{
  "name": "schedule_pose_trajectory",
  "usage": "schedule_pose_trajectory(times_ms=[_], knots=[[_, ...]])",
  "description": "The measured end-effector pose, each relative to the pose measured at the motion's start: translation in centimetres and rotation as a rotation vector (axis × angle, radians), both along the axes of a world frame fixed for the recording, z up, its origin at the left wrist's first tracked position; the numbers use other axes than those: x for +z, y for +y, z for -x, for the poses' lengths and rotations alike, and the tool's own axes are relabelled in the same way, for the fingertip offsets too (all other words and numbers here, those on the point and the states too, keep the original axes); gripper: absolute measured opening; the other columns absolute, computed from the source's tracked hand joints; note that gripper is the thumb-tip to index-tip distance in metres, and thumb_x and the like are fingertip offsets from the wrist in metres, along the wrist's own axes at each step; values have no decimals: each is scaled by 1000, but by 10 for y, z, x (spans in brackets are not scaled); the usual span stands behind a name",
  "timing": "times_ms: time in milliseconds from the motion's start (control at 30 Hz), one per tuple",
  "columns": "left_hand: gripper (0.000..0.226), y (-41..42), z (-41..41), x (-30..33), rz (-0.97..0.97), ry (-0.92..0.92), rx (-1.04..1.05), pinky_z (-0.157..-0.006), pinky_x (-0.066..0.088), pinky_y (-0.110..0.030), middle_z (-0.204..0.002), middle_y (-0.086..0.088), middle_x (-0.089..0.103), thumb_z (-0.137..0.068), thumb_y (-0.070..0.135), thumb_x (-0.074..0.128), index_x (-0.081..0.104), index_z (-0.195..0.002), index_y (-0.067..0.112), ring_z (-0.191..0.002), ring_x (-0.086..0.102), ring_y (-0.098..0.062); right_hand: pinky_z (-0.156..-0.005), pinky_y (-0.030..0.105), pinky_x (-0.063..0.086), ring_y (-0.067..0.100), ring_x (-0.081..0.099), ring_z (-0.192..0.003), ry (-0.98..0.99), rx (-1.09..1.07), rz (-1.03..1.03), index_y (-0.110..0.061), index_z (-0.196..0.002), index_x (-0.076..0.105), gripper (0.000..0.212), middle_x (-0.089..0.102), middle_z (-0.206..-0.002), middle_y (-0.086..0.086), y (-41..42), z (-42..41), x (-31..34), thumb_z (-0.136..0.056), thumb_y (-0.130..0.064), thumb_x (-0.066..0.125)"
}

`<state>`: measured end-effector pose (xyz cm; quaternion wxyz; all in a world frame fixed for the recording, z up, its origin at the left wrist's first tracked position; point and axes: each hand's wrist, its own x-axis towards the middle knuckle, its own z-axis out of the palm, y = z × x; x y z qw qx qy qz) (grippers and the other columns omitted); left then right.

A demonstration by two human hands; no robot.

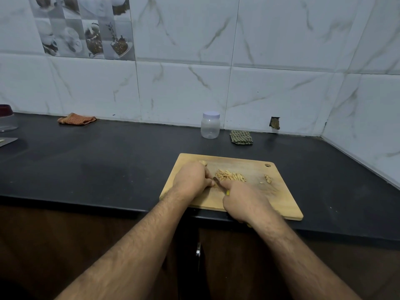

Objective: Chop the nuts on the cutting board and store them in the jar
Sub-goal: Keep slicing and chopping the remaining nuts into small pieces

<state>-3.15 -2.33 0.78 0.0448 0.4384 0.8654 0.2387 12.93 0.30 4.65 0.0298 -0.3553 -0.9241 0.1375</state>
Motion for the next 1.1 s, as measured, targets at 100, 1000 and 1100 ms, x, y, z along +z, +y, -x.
schedule_pose_trajectory(times_ms=[100,1000,1100], knots=[[15,-1,2,4,47,67,-85,-85,52,-31,-104,6,73,-91,24,66,78,-100,25,-98,64,-15,-88,33,53,20,59,-112,-14,5,1,-37,-148,40,62,59,-135,0,0,1,2,-92,-12,43],[18,-8,7,-13,-39,118,-65,-84,54,-33,-105,12,73,-91,31,62,77,-100,31,-97,64,-12,-88,35,52,22,56,-115,-9,-12,-75,-35,-149,38,60,57,-132,5,-17,-17,-12,-95,-11,46],[21,-11,2,-16,-78,123,-35,-82,52,-29,-110,17,71,-93,35,60,75,-106,34,-101,62,-10,-90,34,52,21,56,-117,-2,-17,-68,-36,-151,35,62,57,-134,4,-15,-16,-11,-95,-11,46]])
